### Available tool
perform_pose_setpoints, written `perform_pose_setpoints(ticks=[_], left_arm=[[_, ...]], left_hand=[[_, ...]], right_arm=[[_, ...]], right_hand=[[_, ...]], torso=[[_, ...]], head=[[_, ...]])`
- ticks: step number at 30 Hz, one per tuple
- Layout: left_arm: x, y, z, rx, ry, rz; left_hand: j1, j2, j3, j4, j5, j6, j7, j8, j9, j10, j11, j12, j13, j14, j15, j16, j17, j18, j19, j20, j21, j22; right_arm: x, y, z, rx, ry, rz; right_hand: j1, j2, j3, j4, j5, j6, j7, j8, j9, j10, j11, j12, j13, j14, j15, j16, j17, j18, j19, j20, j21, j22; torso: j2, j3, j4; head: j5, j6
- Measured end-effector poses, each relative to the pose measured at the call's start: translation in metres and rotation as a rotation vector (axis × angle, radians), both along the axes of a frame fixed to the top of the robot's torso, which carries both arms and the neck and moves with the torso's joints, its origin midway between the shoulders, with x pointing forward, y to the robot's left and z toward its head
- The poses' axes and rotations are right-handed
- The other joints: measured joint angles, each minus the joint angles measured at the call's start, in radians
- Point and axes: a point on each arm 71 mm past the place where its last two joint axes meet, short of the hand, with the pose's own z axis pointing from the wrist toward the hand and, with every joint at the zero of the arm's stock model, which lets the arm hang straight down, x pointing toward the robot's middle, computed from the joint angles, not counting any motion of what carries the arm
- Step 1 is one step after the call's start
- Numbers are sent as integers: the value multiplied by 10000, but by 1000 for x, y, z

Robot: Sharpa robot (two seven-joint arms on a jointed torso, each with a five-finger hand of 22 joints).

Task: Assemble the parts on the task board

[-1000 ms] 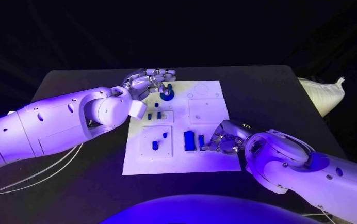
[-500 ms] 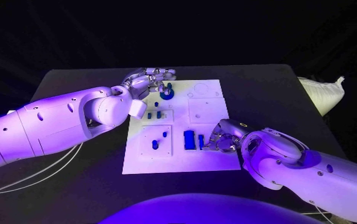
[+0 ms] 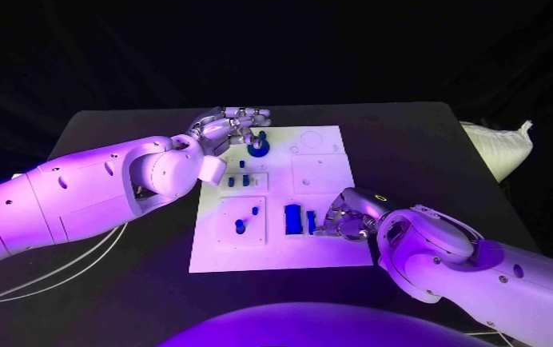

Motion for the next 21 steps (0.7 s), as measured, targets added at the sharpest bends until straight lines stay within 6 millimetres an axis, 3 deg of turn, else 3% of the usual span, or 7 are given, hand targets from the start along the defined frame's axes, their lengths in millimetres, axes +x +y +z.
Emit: perform_pose_setpoints(ticks=[4, 7, 10, 11, 13, 16, 21], left_arm=[[2, 2, -2, 41, 17, 74], [4, 4, -5, 95, 51, 157], [6, 7, -9, 166, 114, 270], [7, 8, -11, 187, 131, 311], [9, 11, -14, 230, 179, 412], [11, 15, -20, 267, 272, 582], [14, 22, -30, 268, 411, 918]], left_hand=[[0, 0, 0, 0, 0, -1, 1, 0, 0, -2, 3, 0, 0, 0, 0, 0, 0, 0, 0, 0, 0, 0], [-34, 33, 0, 0, 0, -71, 2, 0, 0, -40, 40, 13, 0, -18, 12, 0, -17, -1, 0, 0, -8, -1], [-138, 74, -144, 59, 0, -107, -31, 45, 0, -119, 11, 79, 0, -300, 33, -129, -138, 1, -166, 85, -198, -100], [-184, 27, -225, 81, 0, -109, -32, 60, 0, -132, 23, 137, 0, -431, 41, -277, -225, 1, -278, 94, -316, -175], [-283, 34, -381, 127, 0, -170, -83, 89, 0, -203, 15, 192, 0, -689, 56, -673, -447, 0, -528, 121, -586, -359], [-346, 75, -608, 214, 0, -299, -73, 145, 0, -275, -13, 251, -33, -1216, 134, -1936, -1120, -1, -1163, 201, -1324, -919], [-386, 116, -786, 372, 0, -357, -136, 182, 0, -192, 71, 112, -92, -1724, 434, -4569, -2299, 1, -2259, 535, -2730, -2126]], right_arm=[[9, -6, 12, 553, -78, -242], [22, -13, 19, 1347, 50, -524], [38, -24, 23, 2372, 261, -880], [43, -27, 24, 2733, 319, -1004], [56, -34, 25, 3629, 435, -1302], [74, -42, 26, 4937, 550, -1739], [98, -52, 23, 7139, 677, -2539]], right_hand=[[-95, -15, -225, 142, 465, -156, 141, -86, -21, 2, 2, -206, -3, 0, -1, -96, 1, 0, 0, 0, -121, -1], [-85, -14, -335, 85, 694, -711, 343, -479, -185, -358, 233, -1106, 18, 27, 141, -553, 8, 19, -100, 89, -766, -1], [420, 281, -437, -20, 759, -943, 513, -724, -322, -823, 343, -2297, -1032, 40, 240, -1062, -25, 189, -524, 213, -1453, -1], [553, 326, -457, -78, 814, -1050, 551, -803, -373, -1126, 396, -2941, -1453, 19, 272, -1439, -343, 377, -826, 243, -1886, -10], [832, 422, -439, -252, 846, -1228, 640, -937, -471, -1902, 491, -4734, -2607, -80, 360, -2554, -1555, 720, -1627, 307, -3123, -735], [1234, 569, -403, -481, 846, -1549, 822, -1023, -624, -3094, 664, -7137, -4289, -1067, 533, -5715, -4734, 1348, -3505, 451, -6296, -3284], [1873, 859, -217, -716, 741, -2020, 1225, -1063, -1007, -3941, 1076, -9608, -6809, -2125, 974, -9557, -7335, 1430, -4474, 863, -9167, -5494]], torso=[[-48, -12, -9], [-116, -24, -22], [-221, -58, -42], [-266, -73, -49], [-346, -96, -63], [-504, -138, -101], [-755, -182, -181]], head=[[-29, 116], [-47, 190], [-69, 284], [-80, 326], [-84, 386], [-74, 546], [-9, 938]])
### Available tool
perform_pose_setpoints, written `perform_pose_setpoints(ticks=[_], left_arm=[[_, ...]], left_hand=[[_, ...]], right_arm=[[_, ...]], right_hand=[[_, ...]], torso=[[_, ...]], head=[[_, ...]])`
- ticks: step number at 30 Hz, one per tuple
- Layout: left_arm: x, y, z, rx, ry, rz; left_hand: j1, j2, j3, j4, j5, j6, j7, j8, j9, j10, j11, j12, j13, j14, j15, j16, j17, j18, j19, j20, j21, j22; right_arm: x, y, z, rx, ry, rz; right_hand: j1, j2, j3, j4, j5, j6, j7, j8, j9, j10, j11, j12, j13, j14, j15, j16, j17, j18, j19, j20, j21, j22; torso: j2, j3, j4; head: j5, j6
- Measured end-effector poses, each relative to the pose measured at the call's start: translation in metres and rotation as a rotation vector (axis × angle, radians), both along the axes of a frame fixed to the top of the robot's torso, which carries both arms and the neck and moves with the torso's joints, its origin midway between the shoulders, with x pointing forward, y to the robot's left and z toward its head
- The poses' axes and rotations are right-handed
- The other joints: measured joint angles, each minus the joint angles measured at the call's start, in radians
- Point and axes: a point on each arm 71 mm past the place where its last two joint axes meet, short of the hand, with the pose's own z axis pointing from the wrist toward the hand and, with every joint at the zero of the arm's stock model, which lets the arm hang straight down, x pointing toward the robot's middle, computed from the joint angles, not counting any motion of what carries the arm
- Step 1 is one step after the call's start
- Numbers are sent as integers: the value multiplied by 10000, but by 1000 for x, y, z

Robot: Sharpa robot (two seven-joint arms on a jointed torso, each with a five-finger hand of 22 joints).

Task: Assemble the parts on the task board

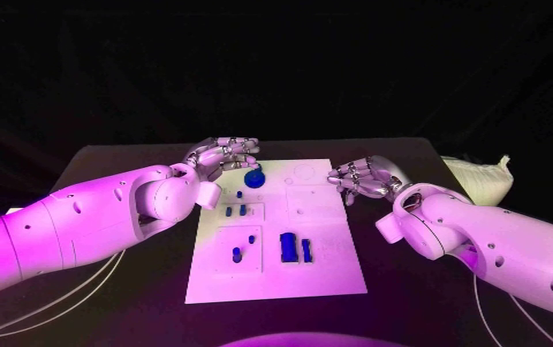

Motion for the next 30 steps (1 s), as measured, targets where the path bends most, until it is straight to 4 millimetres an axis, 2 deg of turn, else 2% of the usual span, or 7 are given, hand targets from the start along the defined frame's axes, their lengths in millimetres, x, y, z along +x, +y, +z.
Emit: perform_pose_setpoints(ticks=[6, 11, 13, 17, 19, 23, 30], left_arm=[[5, 5, -17, -52, 134, 564], [8, 9, -26, -72, 145, 1039], [9, 9, -28, -73, 131, 1172], [8, 10, -27, -53, 142, 1185], [7, 7, -26, -51, 145, 1154], [4, -2, -23, -33, 111, 1102], [-8, -22, -12, 321, -218, 1404]], left_hand=[[64, 63, -184, 100, 0, -37, -38, -56, -12, 68, 168, -510, -11, -442, 442, -1993, -824, 0, -1248, 509, -1216, -1351], [152, 152, -353, 110, 0, -34, -42, -179, -12, 132, 243, -836, -10, -385, 606, -2878, -1280, -1, -1658, 773, -1221, -2220], [83, 197, -410, 96, 0, -44, -112, -219, -32, 73, 263, -887, -29, -421, 614, -3036, -1369, -2, -1751, 758, -1240, -2430], [-1761, 447, -987, -40, -155, -1408, -342, -650, -316, -1408, 44, -1073, -300, -1767, 412, -3349, -1588, -10, -2871, 406, -1532, -3286], [-2628, 657, -1249, -86, -235, -2045, -459, -792, -416, -2091, -46, -1169, -392, -2402, 319, -3494, -1687, -165, -3388, 235, -1625, -3677], [-4299, 977, -1751, -153, -622, -3279, -689, -990, -549, -3421, -262, -1598, -518, -3635, 78, -3764, -1876, -317, -4390, -95, -1736, -4435], [-6500, 1205, -2409, -195, -1039, -4902, -1113, -1073, -623, -5172, -835, -1933, -599, -5260, -508, -4113, -2483, -617, -5706, -522, -1815, -5432]], right_arm=[[24, -7, -11, 2028, 81, -955], [36, -9, -17, 2976, 34, -1341], [39, -9, -18, 3189, 6, -1423], [37, -10, -18, 3162, 14, -1421], [36, -8, -16, 3139, 14, -1405], [31, 0, -9, 3220, -67, -1356], [17, 19, 12, 3723, -472, -1648]], right_hand=[[356, 103, 220, -220, -171, -267, 270, -37, -671, -137, 431, -1819, -2733, -1412, 693, -3076, -1879, -9, -881, 666, -2390, -1811], [367, 117, 357, -574, -190, -340, 312, -37, -1304, 38, 631, -2284, -4347, -1458, 945, -4342, -3139, -12, -784, 1006, -3740, -3099], [235, 187, 431, -793, -195, -415, 304, -47, -1567, 41, 574, -2337, -4911, -1419, 1008, -4702, -3583, -16, -570, 1027, -4141, -3565], [-1859, -205, 717, -1078, -399, -1716, 29, -335, -1849, -1445, 387, -2652, -5246, -2933, 839, -5105, -3946, -23, -1882, 720, -4443, -4185], [-2822, -347, 804, -1166, -474, -2329, -102, -427, -1967, -2154, 291, -2749, -5363, -3664, 700, -5225, -4084, -205, -2518, 573, -4556, -4446], [-4670, -544, 921, -1283, -885, -3506, -349, -531, -2186, -3519, 103, -2847, -5580, -5072, 293, -5373, -4347, -401, -3741, 293, -4773, -4947], [-7111, -678, 1004, -1366, -1252, -5062, -682, -608, -2665, -5318, -516, -2935, -6027, -6933, -14, -5471, -4694, -574, -5356, -78, -5268, -5607]], torso=[[-258, 29, -67], [-409, 67, -87], [-456, 85, -83], [-452, 85, -66], [-442, 92, -21], [-423, 128, 171], [-367, 231, 732]], head=[[47, 522], [36, 756], [16, 815], [13, 816], [-19, 852], [-128, 993], [-416, 1350]])
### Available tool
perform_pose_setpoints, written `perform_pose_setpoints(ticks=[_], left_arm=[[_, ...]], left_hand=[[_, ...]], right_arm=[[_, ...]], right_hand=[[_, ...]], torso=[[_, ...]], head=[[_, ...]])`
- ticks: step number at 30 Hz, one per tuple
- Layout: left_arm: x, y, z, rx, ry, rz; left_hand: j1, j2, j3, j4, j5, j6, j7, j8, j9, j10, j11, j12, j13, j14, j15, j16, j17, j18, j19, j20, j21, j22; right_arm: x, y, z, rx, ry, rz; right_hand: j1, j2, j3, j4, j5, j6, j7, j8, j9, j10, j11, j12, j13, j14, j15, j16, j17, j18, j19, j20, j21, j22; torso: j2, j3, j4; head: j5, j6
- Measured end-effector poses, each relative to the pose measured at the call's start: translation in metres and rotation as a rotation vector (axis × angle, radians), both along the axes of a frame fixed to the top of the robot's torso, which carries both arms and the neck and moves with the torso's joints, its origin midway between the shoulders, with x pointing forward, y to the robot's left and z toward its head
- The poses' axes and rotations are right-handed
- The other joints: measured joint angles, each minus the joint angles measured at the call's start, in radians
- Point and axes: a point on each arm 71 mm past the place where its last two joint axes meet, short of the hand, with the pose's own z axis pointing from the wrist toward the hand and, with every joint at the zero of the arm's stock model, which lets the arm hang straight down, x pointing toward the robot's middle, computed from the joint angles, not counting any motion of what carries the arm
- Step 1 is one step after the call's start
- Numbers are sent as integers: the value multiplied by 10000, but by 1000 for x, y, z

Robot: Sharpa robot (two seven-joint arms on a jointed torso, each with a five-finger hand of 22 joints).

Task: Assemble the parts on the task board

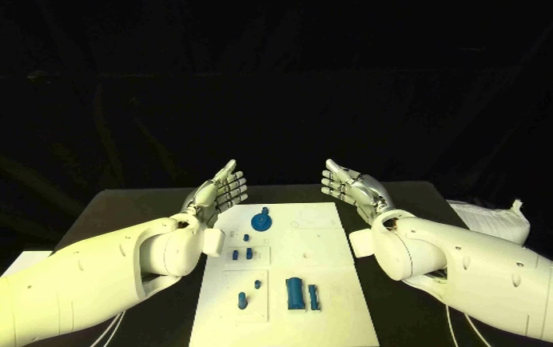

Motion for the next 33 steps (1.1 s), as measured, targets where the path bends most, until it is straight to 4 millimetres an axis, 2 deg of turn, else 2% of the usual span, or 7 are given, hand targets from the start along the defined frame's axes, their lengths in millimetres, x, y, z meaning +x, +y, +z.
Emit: perform_pose_setpoints(ticks=[4, 7, 9, 13, 18, 19, 33], left_arm=[[-8, -12, 9, 376, -335, 363], [-12, -18, 15, 711, -630, 718], [-15, -20, 18, 906, -801, 932], [-18, -22, 23, 1292, -1129, 1357], [-19, -21, 26, 1613, -1395, 1713], [-19, -20, 26, 1664, -1438, 1770], [-18, -18, 28, 1897, -1643, 2021]], left_hand=[[-1047, 50, -318, -9, -86, -775, -374, -42, -22, -838, -243, -82, -12, -774, -142, -293, -197, -79, -629, -204, -1, -478], [-1682, 70, -507, -14, -87, -1243, -522, -41, -31, -1339, -342, -84, -20, -1238, -202, -581, -269, -339, -996, -358, -1, -765], [-2055, 79, -625, -20, -94, -1519, -589, -41, -35, -1637, -390, -126, -23, -1516, -227, -709, -301, -555, -1214, -577, -1, -931], [-2745, 91, -831, -19, -126, -2034, -675, -41, -40, -2189, -445, -136, -29, -2022, -257, -879, -343, -780, -1609, -933, -1, -1246], [-3470, 97, -1055, -26, -126, -2566, -723, -40, -43, -2762, -476, -136, -33, -2557, -274, -963, -361, -816, -2033, -1149, -1, -1574], [-3626, 98, -1203, -22, -126, -2682, -733, -40, -44, -2891, -473, -136, -33, -2673, -281, -963, -362, -941, -2142, -1166, -1, -1647], [-4881, 97, -1865, -21, -125, -3603, -747, -40, -46, -3881, -501, -135, -31, -3591, -289, -1004, -374, -945, -2868, -1265, -1, -2563]], right_arm=[[-7, 4, 9, 246, -169, -535], [-9, 3, 12, 343, -231, -974], [-10, 2, 13, 378, -254, -1211], [-10, 0, 14, 414, -277, -1580], [-10, -2, 14, 432, -292, -1817], [-10, -2, 14, 435, -292, -1857], [-10, -3, 14, 448, -302, -2040]], right_hand=[[-1170, -29, 0, 0, -61, -739, -401, 0, -335, -874, -179, -25, -357, -889, -70, 0, -320, -187, -764, -225, -321, -316], [-1871, -40, 0, 0, -114, -1183, -624, 0, -470, -1392, -239, -25, -498, -1422, -101, 0, -592, -581, -1221, -543, -435, -506], [-2298, -44, 0, 0, -116, -1460, -728, 0, -529, -1701, -264, -25, -556, -1745, -106, 0, -720, -624, -1513, -690, -457, -623], [-3057, -54, 0, 0, -116, -1942, -853, 0, -600, -2256, -304, -25, -637, -2328, -120, -38, -875, -786, -2008, -894, -513, -828], [-3851, -55, 27, -27, -116, -2448, -929, 0, -638, -2848, -326, -25, -679, -2930, -130, -38, -970, -937, -2535, -1020, -554, -1068], [-4035, -53, 28, -27, -136, -2567, -941, 0, -643, -2986, -324, -25, -683, -3069, -136, -38, -985, -936, -2654, -1036, -554, -1210], [-5424, -52, 28, -27, -158, -3439, -966, -38, -667, -4019, -330, -25, -706, -4135, -141, -38, -1030, -1026, -3547, -1114, -594, -1895]], torso=[[22, 43, 221], [29, 56, 286], [32, 62, 317], [35, 69, 345], [35, 69, 359], [35, 70, 359], [35, 72, 363]], head=[[-90, 115], [-111, 142], [-117, 147], [-120, 151], [-121, 152], [-121, 152], [-122, 153]])
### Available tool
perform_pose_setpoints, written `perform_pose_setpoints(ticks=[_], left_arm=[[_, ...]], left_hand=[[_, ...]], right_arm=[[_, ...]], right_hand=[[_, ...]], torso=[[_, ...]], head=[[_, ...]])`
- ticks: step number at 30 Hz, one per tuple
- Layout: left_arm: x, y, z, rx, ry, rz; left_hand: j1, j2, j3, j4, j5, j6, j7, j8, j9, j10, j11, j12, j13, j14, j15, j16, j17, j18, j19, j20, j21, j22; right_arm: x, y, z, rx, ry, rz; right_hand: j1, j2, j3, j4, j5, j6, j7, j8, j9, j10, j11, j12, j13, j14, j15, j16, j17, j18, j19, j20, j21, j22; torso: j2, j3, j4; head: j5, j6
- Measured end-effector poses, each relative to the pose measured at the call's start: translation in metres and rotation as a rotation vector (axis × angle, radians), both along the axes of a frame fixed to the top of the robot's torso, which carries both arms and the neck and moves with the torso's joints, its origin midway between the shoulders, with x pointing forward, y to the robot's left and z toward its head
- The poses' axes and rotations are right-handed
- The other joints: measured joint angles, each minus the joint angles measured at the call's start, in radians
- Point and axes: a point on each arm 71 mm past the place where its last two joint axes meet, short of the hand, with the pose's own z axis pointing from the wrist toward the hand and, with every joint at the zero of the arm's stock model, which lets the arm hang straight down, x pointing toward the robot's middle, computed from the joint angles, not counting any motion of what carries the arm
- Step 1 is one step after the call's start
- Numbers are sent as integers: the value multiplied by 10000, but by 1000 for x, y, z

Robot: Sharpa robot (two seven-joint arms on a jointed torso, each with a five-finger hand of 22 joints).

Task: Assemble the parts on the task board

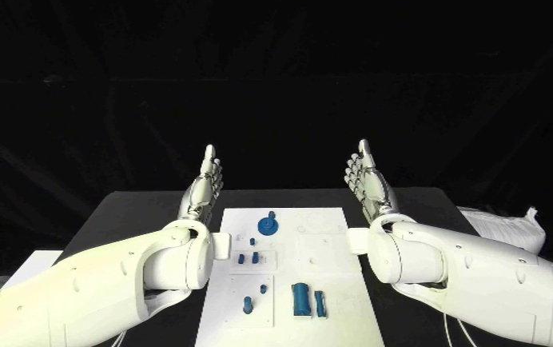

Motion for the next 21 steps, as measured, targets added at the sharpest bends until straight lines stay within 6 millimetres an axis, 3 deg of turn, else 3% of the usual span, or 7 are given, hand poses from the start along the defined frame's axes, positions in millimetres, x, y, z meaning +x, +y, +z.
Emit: perform_pose_setpoints(ticks=[4, 6, 9, 11, 13, 21], left_arm=[[0, 0, 0, 20, -20, 18], [0, 0, 0, 25, -27, 23], [0, 0, 0, 32, -37, 29], [0, 0, 0, 36, -43, 32], [0, 0, 0, 39, -46, 36], [0, 0, 0, 44, -51, 43]], left_hand=[[-238, 2, -3, -5, 0, -142, -14, 0, 1, -177, 2, 0, 1, -181, 1, 0, 0, 0, -312, -13, 0, -199], [-303, -16, -3, -5, 0, -230, -17, 0, 1, -284, 4, 0, 1, -229, 4, 0, 0, 2, -516, -17, 0, -256], [-443, 2, -57, -6, 0, -436, -2, 0, 2, -396, -2, 0, 2, -517, 4, 0, 1, 1, -730, -17, 1, -319], [-876, 3, -57, -6, 0, -1097, -15, 0, 3, -1173, -8, 0, 2, -1115, 0, 0, 1, 1, -986, -21, 1, -386], [-1569, 4, -57, -7, 0, -1194, -18, 0, 4, -1284, 2, 0, 3, -1187, 2, 0, 1, 1, -1011, -17, 1, -396], [-1601, 3, -57, -6, 1, -1194, -18, 0, 7, -1283, 2, 0, 4, -1186, 3, 0, 2, 1, -1011, -17, 1, -400]], right_arm=[[0, 0, 0, 0, -2, -14], [0, 0, 0, 1, -3, -20], [0, 0, 0, 1, -2, -29], [0, 0, 0, 2, -3, -32], [0, 0, 0, 2, -3, -35], [0, 0, 0, 5, -3, -41]], right_hand=[[-337, -15, 0, 0, 0, -211, -7, 0, 0, -232, -14, 0, 0, -256, 14, 0, -1, -62, -239, 10, 0, -38], [-864, -12, 0, 0, 0, -914, -22, 0, 0, -888, -6, 0, 0, -926, 1, 0, -1, -63, -975, 11, 0, -61], [-1808, -6, 0, 0, 0, -1179, -25, 0, 1, -1337, -13, 0, 0, -1385, -1, 0, -1, -62, -1238, 8, 0, -72], [-1837, 1, 0, 0, 0, -1179, -25, 0, 1, -1337, -13, 0, 1, -1385, -1, 0, -1, -62, -1238, 8, 0, -75], [-1849, -10, 0, 1, 0, -1179, -25, 0, 1, -1337, -13, 0, 0, -1385, 0, 0, -1, -62, -1238, 8, 0, -76], [-1849, -10, -1, 1, 1, -1179, -25, 0, 3, -1337, -13, 0, 2, -1384, -1, 0, 1, -62, -1238, 8, 1, -76]], torso=[[0, -1, 0], [1, -1, 0], [0, -1, 0], [0, 0, 0], [0, -1, 0], [0, 0, 0]], head=[[0, 0], [0, 0], [0, 0], [0, 0], [0, 0], [0, 0]])
